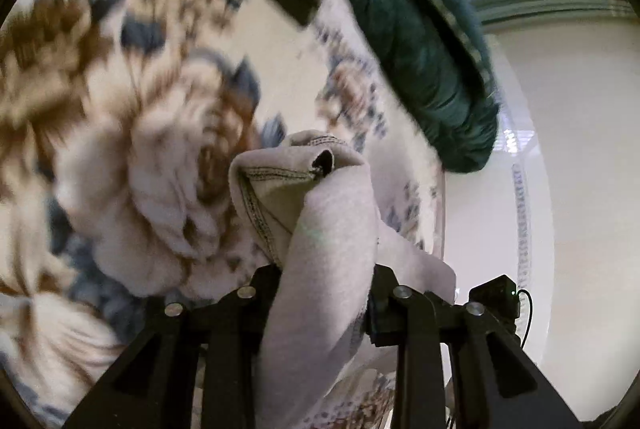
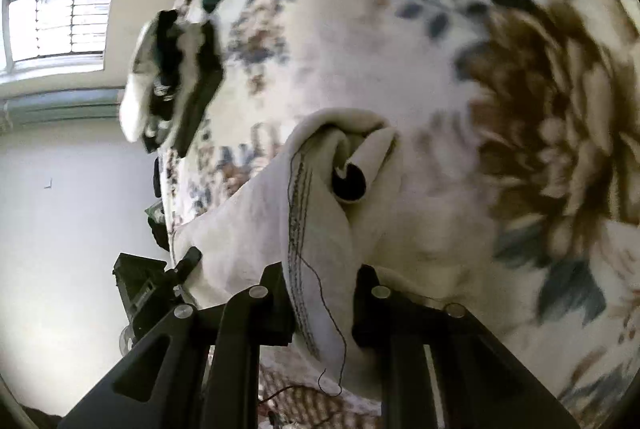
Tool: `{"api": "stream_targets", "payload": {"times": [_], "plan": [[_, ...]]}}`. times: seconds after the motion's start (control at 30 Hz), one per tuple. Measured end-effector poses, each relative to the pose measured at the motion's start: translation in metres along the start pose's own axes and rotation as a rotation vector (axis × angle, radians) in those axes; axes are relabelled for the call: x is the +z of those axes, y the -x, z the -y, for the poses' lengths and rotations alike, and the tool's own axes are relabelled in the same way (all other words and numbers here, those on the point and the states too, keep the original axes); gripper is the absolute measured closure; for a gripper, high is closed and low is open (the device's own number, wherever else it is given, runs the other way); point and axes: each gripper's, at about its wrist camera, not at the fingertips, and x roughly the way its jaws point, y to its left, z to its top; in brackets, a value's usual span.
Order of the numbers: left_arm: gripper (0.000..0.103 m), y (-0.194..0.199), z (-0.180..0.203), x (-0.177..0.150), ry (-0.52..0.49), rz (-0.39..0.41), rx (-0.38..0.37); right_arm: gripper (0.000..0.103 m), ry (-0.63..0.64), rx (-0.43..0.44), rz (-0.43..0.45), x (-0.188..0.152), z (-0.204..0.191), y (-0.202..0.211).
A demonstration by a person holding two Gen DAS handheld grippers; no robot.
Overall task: Fold small clothes
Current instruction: 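Carry the folded shirt with both grippers onto the stack of folded clothes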
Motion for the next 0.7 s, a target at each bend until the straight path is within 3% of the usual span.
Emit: {"api": "stream_targets", "payload": {"times": [0.2,0.37,0.5,0.7], "plan": [[0.077,0.069,0.037,0.073,-0.083,0.06,-0.014,0.085,0.091,0.016,0.045,0.011,-0.102,0.002],[0.077,0.11,0.061,0.166,-0.156,0.085,-0.001,0.085,0.135,0.03,0.109,0.041,-0.199,-0.006],[0.077,0.131,0.082,0.248,-0.235,0.123,0.015,0.085,0.179,0.056,0.151,0.086,-0.277,-0.031],[0.076,0.132,0.081,0.379,-0.25,0.181,0.056,0.085,0.224,0.089,0.18,0.184,-0.373,-0.094]]}}
